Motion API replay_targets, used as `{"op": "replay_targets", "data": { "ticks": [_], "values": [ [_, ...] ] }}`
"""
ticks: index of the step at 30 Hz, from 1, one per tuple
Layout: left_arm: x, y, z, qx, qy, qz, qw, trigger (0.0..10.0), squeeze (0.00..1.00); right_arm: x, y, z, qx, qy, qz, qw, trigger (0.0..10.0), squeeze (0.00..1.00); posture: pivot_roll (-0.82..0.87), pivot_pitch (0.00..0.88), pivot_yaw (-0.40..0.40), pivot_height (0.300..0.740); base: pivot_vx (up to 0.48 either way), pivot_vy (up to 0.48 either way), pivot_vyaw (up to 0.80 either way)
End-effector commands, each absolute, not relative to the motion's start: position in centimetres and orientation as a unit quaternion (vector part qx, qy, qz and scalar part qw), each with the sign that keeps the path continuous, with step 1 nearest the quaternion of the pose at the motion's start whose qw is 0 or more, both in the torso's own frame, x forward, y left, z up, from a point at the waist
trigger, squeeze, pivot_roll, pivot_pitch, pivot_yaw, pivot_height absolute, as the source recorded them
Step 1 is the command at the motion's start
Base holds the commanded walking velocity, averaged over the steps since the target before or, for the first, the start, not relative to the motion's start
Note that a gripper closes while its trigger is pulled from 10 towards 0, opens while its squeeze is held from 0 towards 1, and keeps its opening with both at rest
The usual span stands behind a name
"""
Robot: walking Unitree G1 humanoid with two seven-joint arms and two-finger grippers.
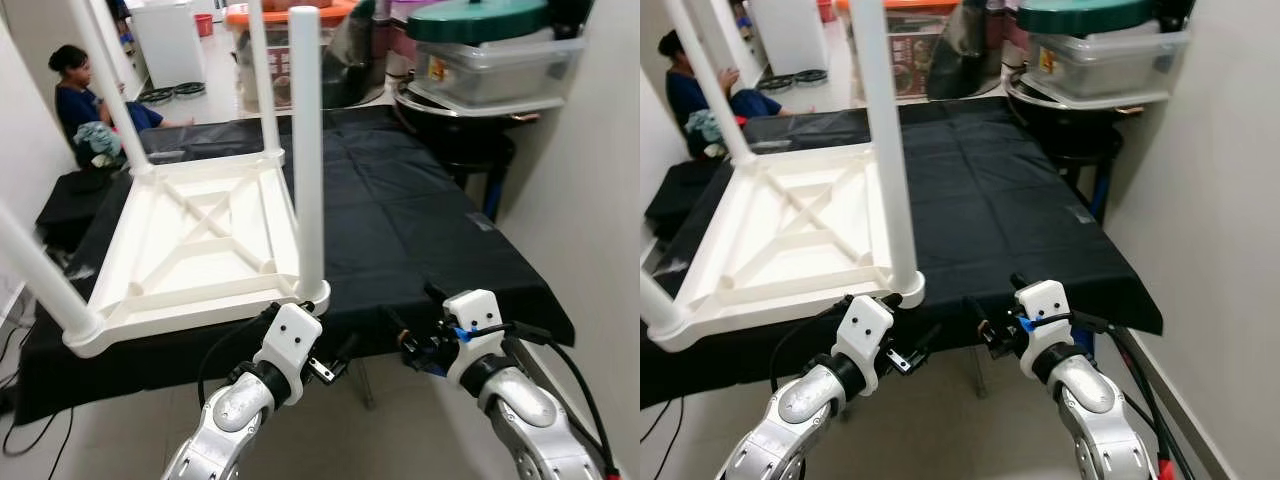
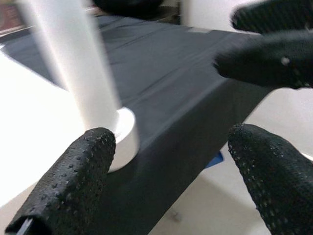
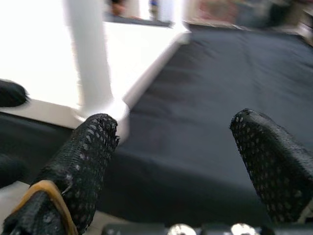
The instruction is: Building children table
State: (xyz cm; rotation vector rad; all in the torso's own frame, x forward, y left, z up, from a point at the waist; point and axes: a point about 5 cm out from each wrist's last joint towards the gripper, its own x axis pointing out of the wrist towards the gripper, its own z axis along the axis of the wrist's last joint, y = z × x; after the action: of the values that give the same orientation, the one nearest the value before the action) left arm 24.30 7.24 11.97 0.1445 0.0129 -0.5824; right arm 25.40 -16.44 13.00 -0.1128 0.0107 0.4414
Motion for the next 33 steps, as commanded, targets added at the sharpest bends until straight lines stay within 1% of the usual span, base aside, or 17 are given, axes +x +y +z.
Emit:
{"op": "replay_targets", "data": {
  "ticks": [1, 2, 6, 8, 11, 17, 23, 31, 33],
  "values": [
    [24.3, 7.5, 11.7, 0.083, 0.015, -0.287, 0.954, 10.0, 0.0, 25.6, -15.8, 12.9, -0.062, 0.002, 0.227, 0.972, 10.0, 0.0, 0.09, 0.029, -0.022, 0.74, 0.0, 0.0, 0.79],
    [24.3, 7.5, 11.7, 0.083, 0.015, -0.287, 0.954, 10.0, 0.0, 25.6, -15.8, 12.9, -0.062, 0.002, 0.227, 0.972, 10.0, 0.0, 0.09, 0.029, -0.022, 0.74, 0.0, 0.0, 0.79],
    [24.3, 7.5, 11.7, 0.089, 0.014, -0.289, 0.953, 10.0, 0.0, 25.7, -15.8, 12.9, -0.061, 0.004, 0.234, 0.97, 10.0, 0.0, 0.09, 0.031, -0.02, 0.74, 0.0, -0.36, 0.0],
    [24.3, 7.3, 11.5, 0.103, 0.016, -0.298, 0.949, 10.0, 0.0, 26.3, -16.3, 13.3, -0.047, 0.002, 0.214, 0.976, 10.0, 0.0, 0.08, 0.034, -0.017, 0.74, 0.0, -0.469, 0.0],
    [24.3, 7.3, 11.4, 0.105, 0.017, -0.301, 0.948, 10.0, 0.0, 26.3, -16.7, 13.4, -0.045, 0.0, 0.202, 0.978, 10.0, 0.0, 0.09, 0.035, -0.019, 0.74, 0.0, -0.469, 0.0],
    [24.3, 7.3, 11.5, 0.105, 0.016, -0.303, 0.947, 10.0, 0.0, 26.1, -16.9, 13.3, -0.047, -0.005, 0.202, 0.978, 10.0, 0.0, 0.08, 0.038, -0.014, 0.74, 0.0, -0.471, 0.0],
    [24.4, 7.5, 11.5, 0.093, 0.018, -0.295, 0.951, 10.0, 0.0, 26.2, -16.5, 13.4, -0.063, -0.011, 0.22, 0.973, 10.0, 0.0, 0.09, 0.038, -0.014, 0.74, 0.0, 0.0, 0.0],
    [24.5, 7.5, 11.5, 0.094, 0.016, -0.293, 0.951, 10.0, 0.0, 26.5, -16.5, 13.7, -0.071, -0.018, 0.212, 0.974, 10.0, 0.0, 0.08, 0.039, -0.015, 0.74, 0.0, 0.0, 0.0],
    [24.5, 7.5, 11.5, 0.094, 0.016, -0.291, 0.952, 10.0, 0.0, 26.7, -16.5, 13.5, -0.077, -0.01, 0.204, 0.976, 10.0, 0.0, 0.08, 0.04, -0.017, 0.74, 0.0, 0.0, 0.54]
  ]
}}
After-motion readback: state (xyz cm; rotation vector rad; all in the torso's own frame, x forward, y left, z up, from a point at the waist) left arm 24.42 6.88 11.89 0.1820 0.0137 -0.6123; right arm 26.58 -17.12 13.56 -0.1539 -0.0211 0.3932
